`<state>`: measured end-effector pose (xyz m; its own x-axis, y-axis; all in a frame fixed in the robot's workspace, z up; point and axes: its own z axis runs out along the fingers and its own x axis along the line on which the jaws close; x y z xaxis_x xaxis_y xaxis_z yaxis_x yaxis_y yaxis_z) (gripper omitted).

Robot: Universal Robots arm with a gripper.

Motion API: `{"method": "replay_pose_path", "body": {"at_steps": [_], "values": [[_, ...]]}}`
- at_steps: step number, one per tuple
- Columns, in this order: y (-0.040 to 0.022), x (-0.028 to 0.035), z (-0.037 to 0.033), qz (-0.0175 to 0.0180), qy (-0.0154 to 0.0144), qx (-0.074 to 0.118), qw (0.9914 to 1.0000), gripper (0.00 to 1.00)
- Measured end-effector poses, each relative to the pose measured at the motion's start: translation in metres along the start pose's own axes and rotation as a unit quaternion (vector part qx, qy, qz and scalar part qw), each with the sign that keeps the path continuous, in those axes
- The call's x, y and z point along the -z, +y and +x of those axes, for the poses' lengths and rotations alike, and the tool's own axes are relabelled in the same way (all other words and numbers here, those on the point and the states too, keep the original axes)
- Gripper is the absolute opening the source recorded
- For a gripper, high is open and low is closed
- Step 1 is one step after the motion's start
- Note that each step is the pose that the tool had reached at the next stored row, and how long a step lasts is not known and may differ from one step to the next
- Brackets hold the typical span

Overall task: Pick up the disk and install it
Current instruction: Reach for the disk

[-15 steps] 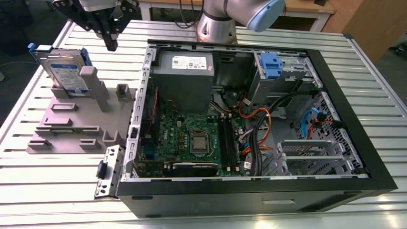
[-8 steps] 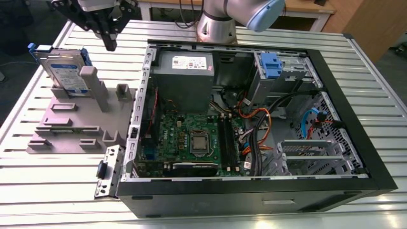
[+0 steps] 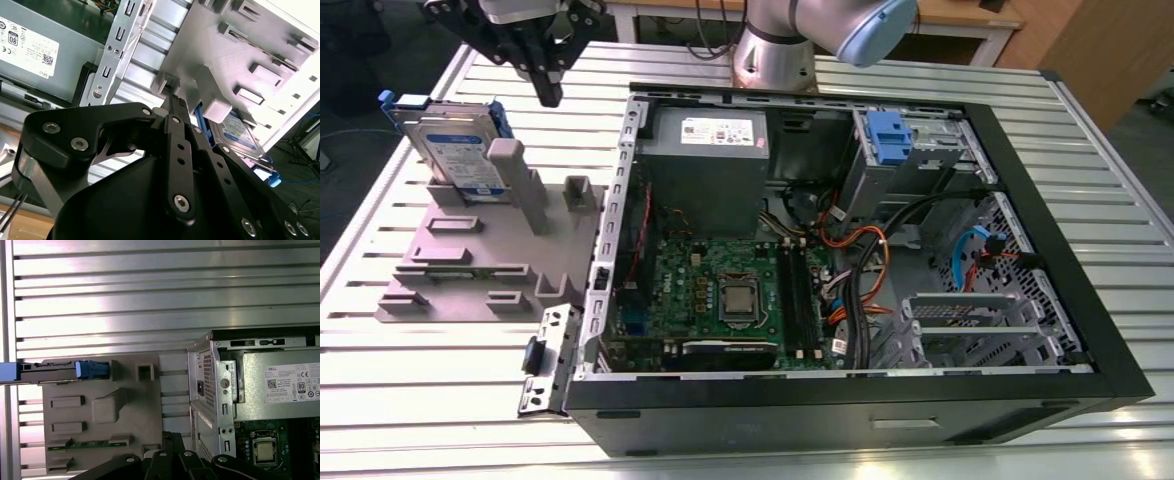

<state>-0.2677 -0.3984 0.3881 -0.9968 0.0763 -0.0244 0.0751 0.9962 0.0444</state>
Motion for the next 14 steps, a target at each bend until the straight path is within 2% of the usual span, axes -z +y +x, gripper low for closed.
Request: {"method": "replay_pose_path", "body": {"at_steps": [14], "values": [[-0.0003,-0.0001,0.0042,0.0,0.0,0.0,1.0,0.11]]}}
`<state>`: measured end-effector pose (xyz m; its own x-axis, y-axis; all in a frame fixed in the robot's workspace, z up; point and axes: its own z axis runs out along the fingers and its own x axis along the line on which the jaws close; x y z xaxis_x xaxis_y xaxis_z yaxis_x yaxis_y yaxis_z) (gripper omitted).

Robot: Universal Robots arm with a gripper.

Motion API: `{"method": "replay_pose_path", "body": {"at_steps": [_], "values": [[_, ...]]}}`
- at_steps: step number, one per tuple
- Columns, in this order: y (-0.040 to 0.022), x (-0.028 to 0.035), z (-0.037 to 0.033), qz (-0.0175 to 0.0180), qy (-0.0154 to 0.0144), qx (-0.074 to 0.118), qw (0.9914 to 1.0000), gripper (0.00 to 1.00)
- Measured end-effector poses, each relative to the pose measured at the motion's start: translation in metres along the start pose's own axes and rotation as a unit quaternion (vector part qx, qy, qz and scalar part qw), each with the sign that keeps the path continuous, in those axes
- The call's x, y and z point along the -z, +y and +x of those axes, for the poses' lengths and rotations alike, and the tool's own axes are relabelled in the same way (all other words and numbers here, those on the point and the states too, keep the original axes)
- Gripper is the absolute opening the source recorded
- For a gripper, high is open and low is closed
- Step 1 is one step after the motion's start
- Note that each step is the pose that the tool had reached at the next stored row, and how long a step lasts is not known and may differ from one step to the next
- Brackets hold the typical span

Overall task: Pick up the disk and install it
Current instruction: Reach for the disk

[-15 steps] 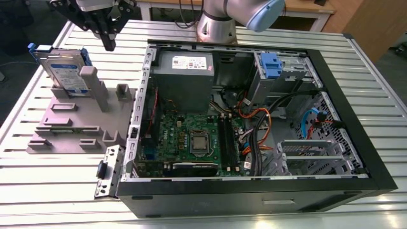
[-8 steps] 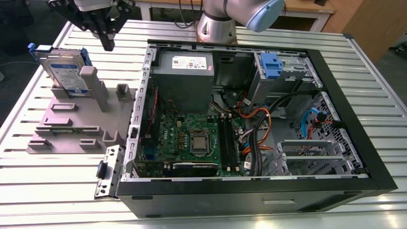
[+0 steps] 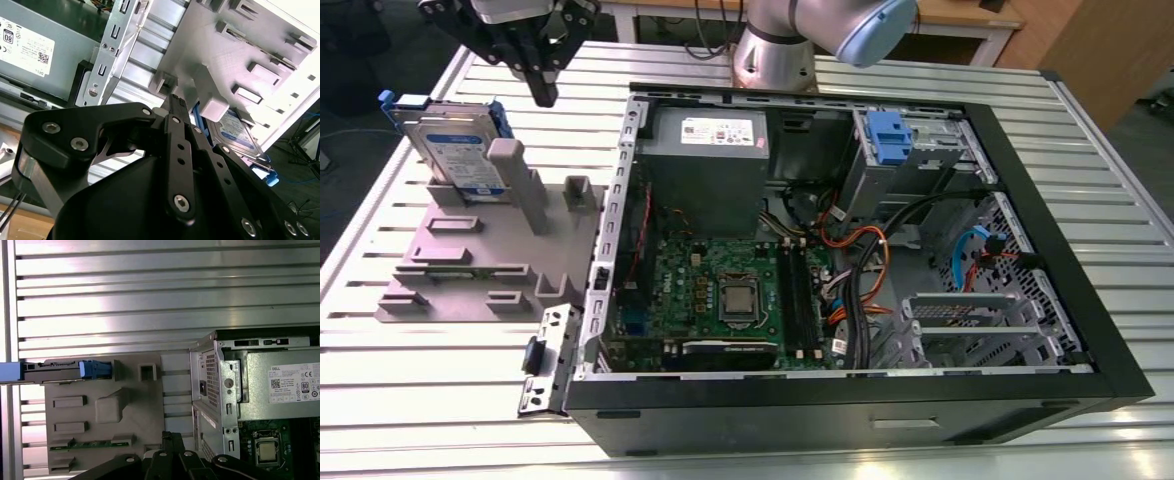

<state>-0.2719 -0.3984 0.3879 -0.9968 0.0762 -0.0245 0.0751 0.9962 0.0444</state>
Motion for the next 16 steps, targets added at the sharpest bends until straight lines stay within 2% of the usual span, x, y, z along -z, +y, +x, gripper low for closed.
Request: {"method": "replay_pose_path", "body": {"at_steps": [16], "values": [[-0.0004,-0.0001,0.0048,0.0,0.0,0.0,1.0,0.11]]}}
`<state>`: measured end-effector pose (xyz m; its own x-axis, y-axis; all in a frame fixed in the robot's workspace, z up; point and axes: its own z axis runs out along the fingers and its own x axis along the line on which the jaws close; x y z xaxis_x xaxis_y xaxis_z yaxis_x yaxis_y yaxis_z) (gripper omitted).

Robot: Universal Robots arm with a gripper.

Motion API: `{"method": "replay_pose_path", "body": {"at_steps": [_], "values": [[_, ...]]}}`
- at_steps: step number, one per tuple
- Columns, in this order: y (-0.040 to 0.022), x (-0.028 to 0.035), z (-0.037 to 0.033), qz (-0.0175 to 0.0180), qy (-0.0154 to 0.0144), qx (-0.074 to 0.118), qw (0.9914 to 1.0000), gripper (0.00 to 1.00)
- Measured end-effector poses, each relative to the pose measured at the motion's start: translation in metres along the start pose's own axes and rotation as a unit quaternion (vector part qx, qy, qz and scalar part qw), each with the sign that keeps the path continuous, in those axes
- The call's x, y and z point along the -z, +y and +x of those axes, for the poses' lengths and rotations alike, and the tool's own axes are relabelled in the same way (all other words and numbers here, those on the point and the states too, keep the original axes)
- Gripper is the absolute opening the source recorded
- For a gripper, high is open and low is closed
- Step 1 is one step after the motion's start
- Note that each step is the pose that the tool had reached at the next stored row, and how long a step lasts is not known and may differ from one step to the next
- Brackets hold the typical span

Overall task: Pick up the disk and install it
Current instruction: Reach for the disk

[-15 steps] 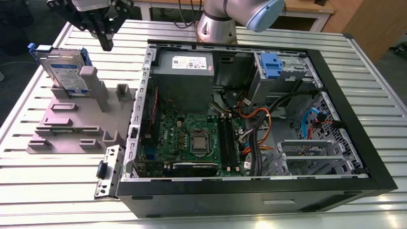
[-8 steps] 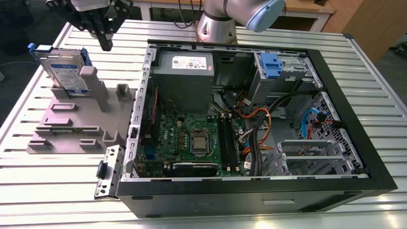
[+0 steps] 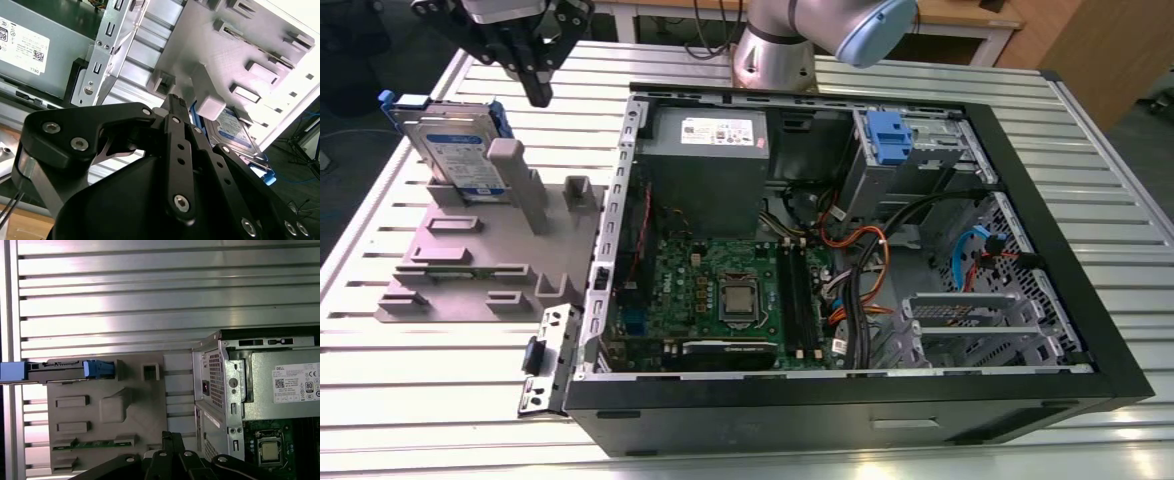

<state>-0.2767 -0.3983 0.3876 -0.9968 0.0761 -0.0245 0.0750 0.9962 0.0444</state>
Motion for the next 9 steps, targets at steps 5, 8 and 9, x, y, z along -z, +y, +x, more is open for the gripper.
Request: {"method": "replay_pose_path", "body": {"at_steps": [5,8,9], "values": [[-0.0001,-0.0001,0.0016,0.0,0.0,0.0,1.0,0.11],[-0.0002,-0.0001,0.0024,0.0,0.0,0.0,1.0,0.11],[-0.0002,-0.0002,0.0027,0.0,0.0,0.0,1.0,0.11]]}}
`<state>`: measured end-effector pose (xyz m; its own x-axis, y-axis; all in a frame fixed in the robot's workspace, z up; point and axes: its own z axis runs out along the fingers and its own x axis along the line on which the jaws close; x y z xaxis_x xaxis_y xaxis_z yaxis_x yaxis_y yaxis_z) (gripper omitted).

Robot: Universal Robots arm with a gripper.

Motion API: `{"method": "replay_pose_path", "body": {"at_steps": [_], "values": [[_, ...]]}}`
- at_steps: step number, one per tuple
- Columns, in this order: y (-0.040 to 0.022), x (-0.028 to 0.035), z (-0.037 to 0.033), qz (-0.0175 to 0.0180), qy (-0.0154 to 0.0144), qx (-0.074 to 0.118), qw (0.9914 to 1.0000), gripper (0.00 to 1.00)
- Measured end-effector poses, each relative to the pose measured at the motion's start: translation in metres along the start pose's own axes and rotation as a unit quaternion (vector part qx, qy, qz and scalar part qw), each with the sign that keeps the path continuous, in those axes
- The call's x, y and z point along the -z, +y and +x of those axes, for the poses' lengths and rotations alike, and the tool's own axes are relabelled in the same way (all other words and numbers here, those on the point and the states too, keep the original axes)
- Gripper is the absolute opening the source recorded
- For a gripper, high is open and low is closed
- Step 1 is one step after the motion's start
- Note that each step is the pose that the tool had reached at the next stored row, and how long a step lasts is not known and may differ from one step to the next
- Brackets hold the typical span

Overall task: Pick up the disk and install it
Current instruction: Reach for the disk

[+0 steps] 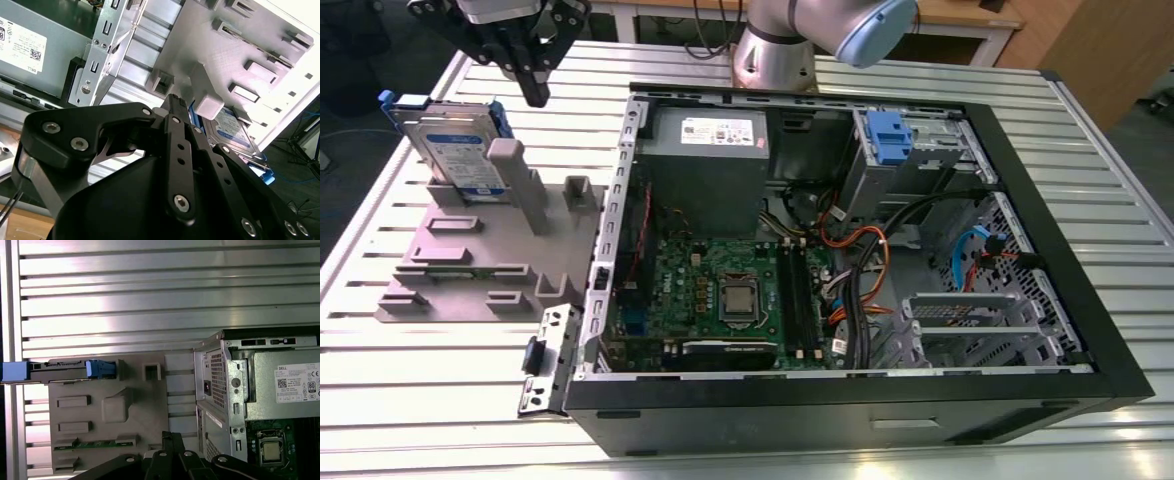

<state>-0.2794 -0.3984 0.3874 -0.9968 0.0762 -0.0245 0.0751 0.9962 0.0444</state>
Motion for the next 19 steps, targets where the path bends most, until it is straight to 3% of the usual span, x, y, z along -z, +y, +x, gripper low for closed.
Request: {"method": "replay_pose_path", "body": {"at_steps": [19], "values": [[-0.0003,0.0,0.0048,0.0,0.0,0.0,1.0,0.11]]}}
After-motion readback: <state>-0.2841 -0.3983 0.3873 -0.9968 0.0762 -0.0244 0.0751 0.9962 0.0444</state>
